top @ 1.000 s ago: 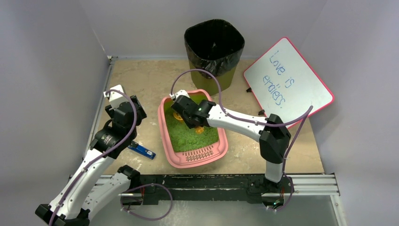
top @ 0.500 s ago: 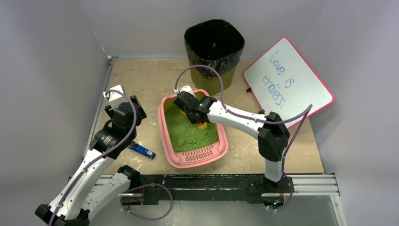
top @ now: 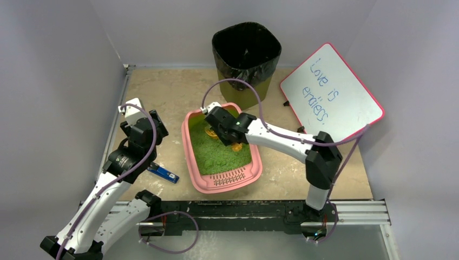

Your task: Clean the litter box

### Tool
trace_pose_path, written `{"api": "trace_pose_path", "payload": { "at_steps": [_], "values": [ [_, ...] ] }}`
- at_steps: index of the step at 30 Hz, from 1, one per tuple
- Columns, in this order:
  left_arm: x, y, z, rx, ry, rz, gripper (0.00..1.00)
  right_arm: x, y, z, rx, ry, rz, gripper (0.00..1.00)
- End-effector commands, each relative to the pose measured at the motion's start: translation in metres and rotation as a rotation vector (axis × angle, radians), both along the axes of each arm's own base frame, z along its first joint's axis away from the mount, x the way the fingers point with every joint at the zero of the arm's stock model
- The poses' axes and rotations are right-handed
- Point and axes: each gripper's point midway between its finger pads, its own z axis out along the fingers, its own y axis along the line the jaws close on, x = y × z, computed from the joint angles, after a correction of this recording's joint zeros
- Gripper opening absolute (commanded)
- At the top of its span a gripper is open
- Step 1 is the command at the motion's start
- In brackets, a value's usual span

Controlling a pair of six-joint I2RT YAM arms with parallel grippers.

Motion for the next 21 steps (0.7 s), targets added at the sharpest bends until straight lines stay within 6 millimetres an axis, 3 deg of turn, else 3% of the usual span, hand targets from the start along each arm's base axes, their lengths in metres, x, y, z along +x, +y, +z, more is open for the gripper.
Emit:
{"api": "trace_pose_path", "payload": {
  "at_steps": [1, 6, 11, 15, 21],
  "values": [
    [0.003, 0.001, 0.008, -0.022, -0.041, 0.012, 0.65, 0.001, -0.013, 0.046, 0.096, -0.144, 0.033, 0.0],
    [0.003, 0.0, 0.008, -0.026, -0.042, 0.012, 0.65, -0.01, -0.028, 0.06, 0.205, -0.256, 0.098, 0.0],
    [0.004, -0.002, 0.007, -0.031, -0.038, 0.001, 0.65, -0.017, -0.039, 0.076, 0.227, -0.461, 0.314, 0.0],
    [0.004, -0.008, 0.008, -0.061, -0.039, -0.024, 0.65, -0.019, -0.048, 0.094, 0.272, -0.586, 0.336, 0.0],
    [-0.001, -0.026, 0.027, -0.179, -0.069, -0.095, 0.64, -0.035, -0.047, 0.116, 0.456, -0.758, 0.408, 0.0]
  ]
}}
